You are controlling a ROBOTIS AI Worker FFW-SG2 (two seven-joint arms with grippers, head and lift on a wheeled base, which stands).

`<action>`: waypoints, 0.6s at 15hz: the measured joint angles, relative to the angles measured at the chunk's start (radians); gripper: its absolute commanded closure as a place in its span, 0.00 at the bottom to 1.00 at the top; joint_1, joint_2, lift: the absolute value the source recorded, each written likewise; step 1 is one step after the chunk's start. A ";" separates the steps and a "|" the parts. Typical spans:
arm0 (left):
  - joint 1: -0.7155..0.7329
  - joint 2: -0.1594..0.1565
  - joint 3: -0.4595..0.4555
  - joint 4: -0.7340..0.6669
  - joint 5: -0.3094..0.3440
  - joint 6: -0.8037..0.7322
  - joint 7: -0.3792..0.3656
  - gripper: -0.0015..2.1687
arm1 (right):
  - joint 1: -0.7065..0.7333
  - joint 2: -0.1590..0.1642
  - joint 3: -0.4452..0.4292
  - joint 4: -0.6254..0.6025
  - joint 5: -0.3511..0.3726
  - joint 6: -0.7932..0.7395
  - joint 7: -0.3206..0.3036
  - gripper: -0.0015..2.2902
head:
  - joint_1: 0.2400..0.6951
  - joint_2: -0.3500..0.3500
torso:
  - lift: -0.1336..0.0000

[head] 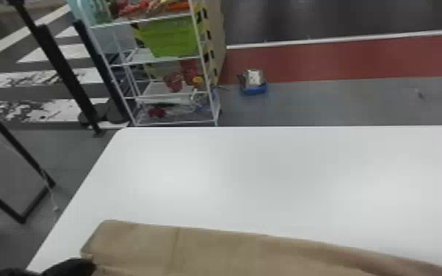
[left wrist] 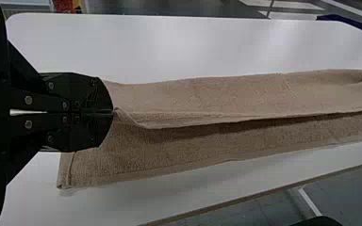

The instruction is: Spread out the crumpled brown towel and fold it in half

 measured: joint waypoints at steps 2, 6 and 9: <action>0.000 0.000 -0.001 0.002 -0.003 -0.008 0.000 0.67 | 0.001 -0.006 0.002 -0.006 -0.001 0.003 0.000 0.62 | 1.00 0.85 | 0.07; 0.004 -0.001 0.021 -0.004 -0.002 -0.023 -0.008 0.67 | 0.032 -0.019 -0.039 -0.081 -0.020 0.034 0.000 0.62 | 1.00 0.87 | 0.07; 0.021 -0.009 0.040 -0.020 0.008 -0.038 -0.010 0.67 | 0.083 -0.035 -0.080 -0.128 -0.034 0.061 0.000 0.62 | 1.00 0.88 | 0.07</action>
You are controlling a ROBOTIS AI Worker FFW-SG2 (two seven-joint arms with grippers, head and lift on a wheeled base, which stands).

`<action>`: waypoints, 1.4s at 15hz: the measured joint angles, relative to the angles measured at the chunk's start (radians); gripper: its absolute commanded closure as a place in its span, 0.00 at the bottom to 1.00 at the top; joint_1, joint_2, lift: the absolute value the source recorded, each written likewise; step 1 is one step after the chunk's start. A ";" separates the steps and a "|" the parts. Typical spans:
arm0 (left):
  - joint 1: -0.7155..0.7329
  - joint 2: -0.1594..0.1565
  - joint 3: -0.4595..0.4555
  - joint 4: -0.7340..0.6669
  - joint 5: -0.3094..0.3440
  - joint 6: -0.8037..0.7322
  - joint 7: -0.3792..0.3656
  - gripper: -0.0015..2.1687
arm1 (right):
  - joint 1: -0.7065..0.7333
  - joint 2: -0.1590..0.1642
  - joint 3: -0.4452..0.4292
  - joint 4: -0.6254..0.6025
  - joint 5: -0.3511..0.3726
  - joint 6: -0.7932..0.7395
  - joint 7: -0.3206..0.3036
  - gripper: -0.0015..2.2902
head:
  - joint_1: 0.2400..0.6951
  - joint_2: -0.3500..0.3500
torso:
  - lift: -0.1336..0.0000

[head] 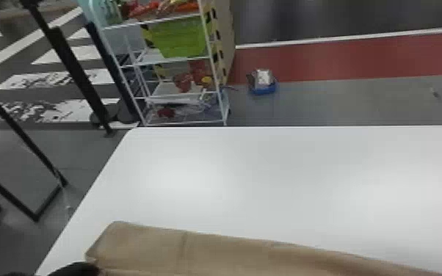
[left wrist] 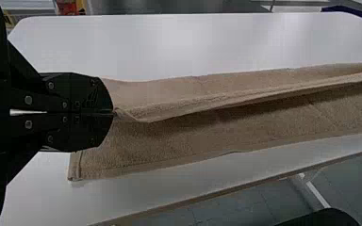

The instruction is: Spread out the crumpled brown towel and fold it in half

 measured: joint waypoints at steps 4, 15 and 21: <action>0.015 -0.016 -0.016 0.003 -0.002 -0.008 0.001 0.67 | 0.048 -0.014 -0.004 0.009 0.029 0.000 0.000 0.62 | 1.00 0.84 | 0.07; 0.026 -0.014 -0.009 0.017 -0.006 -0.021 0.022 0.11 | 0.097 -0.043 0.036 -0.001 0.056 0.121 0.000 0.01 | 1.00 0.83 | 0.07; 0.015 -0.009 0.022 0.020 0.001 -0.017 0.031 0.05 | 0.069 -0.046 0.000 -0.038 -0.092 0.238 0.000 0.02 | 1.00 0.92 | 0.07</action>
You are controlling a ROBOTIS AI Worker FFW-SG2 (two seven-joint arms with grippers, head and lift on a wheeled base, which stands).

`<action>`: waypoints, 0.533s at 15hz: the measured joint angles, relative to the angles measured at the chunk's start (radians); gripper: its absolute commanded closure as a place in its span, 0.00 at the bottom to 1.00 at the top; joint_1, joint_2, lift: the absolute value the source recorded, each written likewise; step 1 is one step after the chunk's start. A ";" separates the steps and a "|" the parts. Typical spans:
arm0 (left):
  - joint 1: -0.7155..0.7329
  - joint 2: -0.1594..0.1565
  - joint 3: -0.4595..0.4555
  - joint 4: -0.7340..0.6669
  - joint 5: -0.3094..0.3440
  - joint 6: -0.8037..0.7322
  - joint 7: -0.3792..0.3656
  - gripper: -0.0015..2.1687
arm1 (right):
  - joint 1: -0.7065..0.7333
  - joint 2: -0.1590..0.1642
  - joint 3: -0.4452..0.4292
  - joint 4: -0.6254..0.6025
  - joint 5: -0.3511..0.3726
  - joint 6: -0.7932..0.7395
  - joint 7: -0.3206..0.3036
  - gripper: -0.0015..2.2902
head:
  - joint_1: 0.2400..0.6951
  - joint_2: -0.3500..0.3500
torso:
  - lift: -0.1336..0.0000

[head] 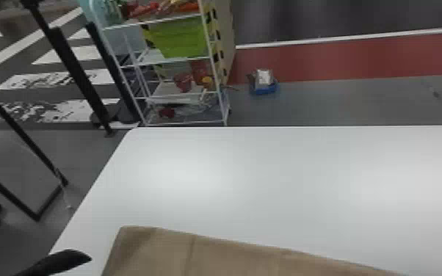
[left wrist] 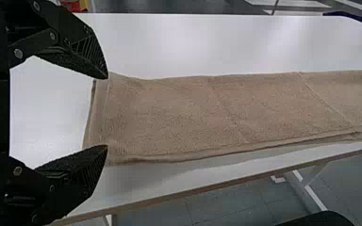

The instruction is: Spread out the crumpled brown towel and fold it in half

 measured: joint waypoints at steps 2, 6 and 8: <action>-0.003 0.000 0.019 -0.003 0.011 0.007 0.000 0.05 | -0.017 0.012 -0.048 0.005 -0.101 0.049 0.000 0.02 | 1.00 0.94 | 0.07; -0.011 0.007 0.060 -0.003 0.024 0.021 0.012 0.06 | -0.045 0.061 -0.107 0.064 -0.226 0.071 0.000 0.03 | 1.00 0.97 | 0.07; -0.026 0.010 0.071 -0.002 0.025 0.021 0.049 0.06 | -0.068 0.095 -0.100 0.109 -0.247 0.082 0.000 0.03 | 1.00 0.98 | 0.07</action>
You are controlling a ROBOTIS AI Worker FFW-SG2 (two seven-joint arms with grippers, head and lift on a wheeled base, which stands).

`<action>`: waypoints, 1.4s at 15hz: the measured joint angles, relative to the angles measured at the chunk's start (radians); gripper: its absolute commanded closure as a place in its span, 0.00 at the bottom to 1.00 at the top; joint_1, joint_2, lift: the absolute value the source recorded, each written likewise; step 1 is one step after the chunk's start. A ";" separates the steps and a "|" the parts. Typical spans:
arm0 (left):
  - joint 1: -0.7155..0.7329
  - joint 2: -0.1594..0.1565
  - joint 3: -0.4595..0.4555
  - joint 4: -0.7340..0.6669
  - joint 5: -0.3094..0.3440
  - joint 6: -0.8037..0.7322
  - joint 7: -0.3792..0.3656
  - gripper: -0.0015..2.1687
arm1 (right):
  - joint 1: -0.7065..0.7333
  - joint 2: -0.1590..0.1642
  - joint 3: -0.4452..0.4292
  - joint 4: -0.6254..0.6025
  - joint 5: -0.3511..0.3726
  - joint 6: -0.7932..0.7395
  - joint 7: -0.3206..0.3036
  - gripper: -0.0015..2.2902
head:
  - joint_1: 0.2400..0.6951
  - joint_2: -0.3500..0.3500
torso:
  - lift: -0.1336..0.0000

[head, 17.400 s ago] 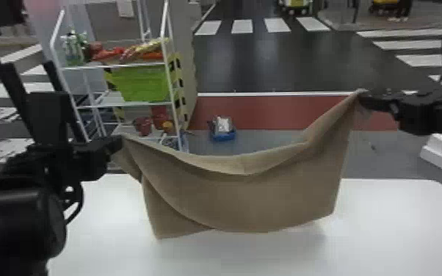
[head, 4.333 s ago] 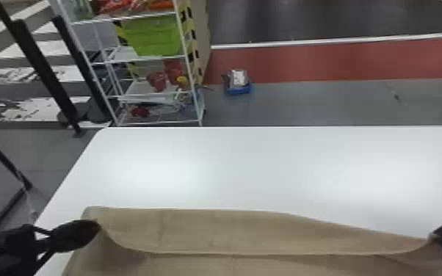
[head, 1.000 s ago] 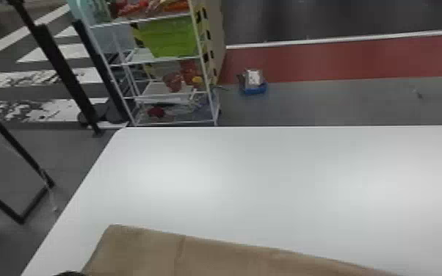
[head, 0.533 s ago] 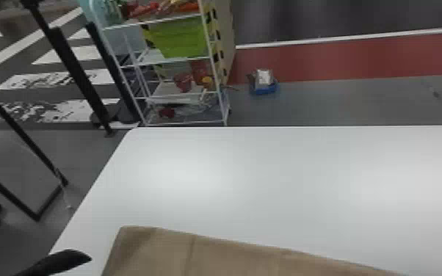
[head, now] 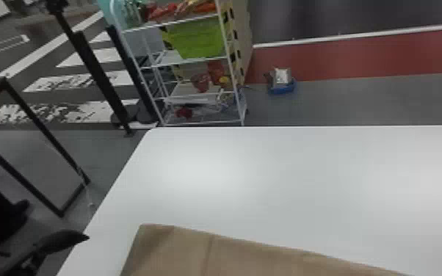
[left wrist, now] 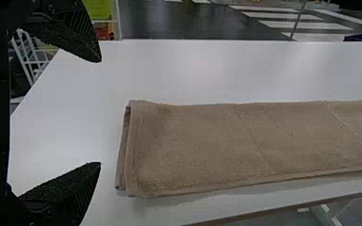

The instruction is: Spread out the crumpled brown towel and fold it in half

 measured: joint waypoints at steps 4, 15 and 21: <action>-0.024 -0.007 -0.002 -0.002 -0.003 0.000 0.084 0.06 | -0.084 0.046 0.020 0.123 -0.011 0.027 0.000 0.03 | 1.00 0.91 | 0.07; -0.026 -0.014 -0.014 -0.008 0.000 -0.003 0.095 0.06 | -0.234 0.049 0.083 0.305 0.027 0.082 0.000 0.15 | 1.00 0.79 | 0.07; -0.026 -0.013 -0.017 -0.007 -0.002 -0.003 0.094 0.06 | -0.264 0.049 0.131 0.331 0.036 0.075 0.000 0.73 | 1.00 0.82 | 0.07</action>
